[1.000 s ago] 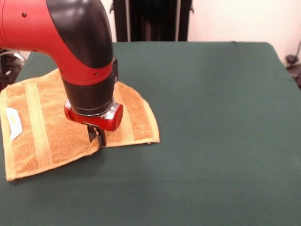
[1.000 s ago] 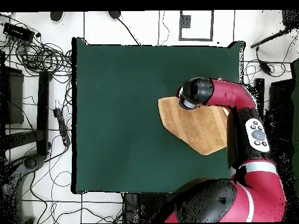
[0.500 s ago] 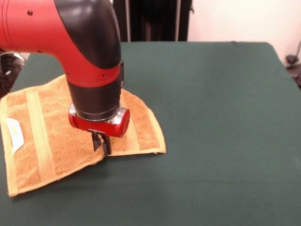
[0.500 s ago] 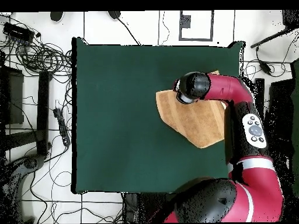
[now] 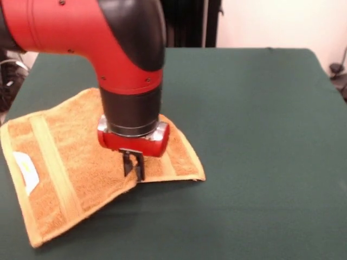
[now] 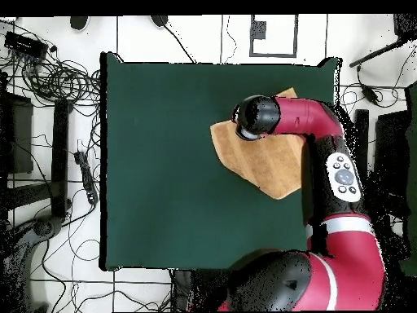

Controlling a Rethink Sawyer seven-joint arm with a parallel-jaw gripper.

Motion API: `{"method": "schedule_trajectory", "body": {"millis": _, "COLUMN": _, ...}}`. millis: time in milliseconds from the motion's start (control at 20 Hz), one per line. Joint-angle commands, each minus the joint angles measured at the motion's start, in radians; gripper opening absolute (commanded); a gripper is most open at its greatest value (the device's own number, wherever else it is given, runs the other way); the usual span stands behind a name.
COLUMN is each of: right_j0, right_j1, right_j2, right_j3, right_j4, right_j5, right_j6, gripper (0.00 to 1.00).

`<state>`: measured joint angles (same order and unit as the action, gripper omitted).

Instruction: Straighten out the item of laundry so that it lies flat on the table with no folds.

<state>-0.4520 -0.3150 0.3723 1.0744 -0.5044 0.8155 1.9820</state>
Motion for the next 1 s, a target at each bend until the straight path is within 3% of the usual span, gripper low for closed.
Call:
{"method": "schedule_trajectory", "body": {"millis": 50, "right_j0": 0.116, "right_j1": -0.054, "right_j2": 0.005, "right_j3": 0.117, "right_j4": 0.058, "right_j5": -0.117, "right_j6": 0.207, "gripper": 0.00}}
{"method": "schedule_trajectory", "body": {"millis": 300, "right_j0": 0.173, "right_j1": -0.054, "right_j2": -0.046, "right_j3": 0.103, "right_j4": 0.101, "right_j5": -0.114, "right_j6": 0.306, "gripper": 0.00}}
{"method": "schedule_trajectory", "body": {"millis": 550, "right_j0": 0.179, "right_j1": -0.045, "right_j2": -0.076, "right_j3": 0.111, "right_j4": 0.134, "right_j5": -0.120, "right_j6": 0.273, "gripper": 0.00}}
{"method": "schedule_trajectory", "body": {"millis": 600, "right_j0": 0.186, "right_j1": -0.048, "right_j2": -0.102, "right_j3": 0.120, "right_j4": 0.149, "right_j5": -0.121, "right_j6": 0.264, "gripper": 1.00}}
{"method": "schedule_trajectory", "body": {"millis": 700, "right_j0": 0.214, "right_j1": -0.054, "right_j2": -0.159, "right_j3": 0.140, "right_j4": 0.157, "right_j5": -0.136, "right_j6": 0.382, "gripper": 1.00}}
{"method": "schedule_trajectory", "body": {"millis": 1000, "right_j0": 0.122, "right_j1": 0.036, "right_j2": -0.094, "right_j3": 0.192, "right_j4": 0.142, "right_j5": -0.364, "right_j6": 0.214, "gripper": 1.00}}
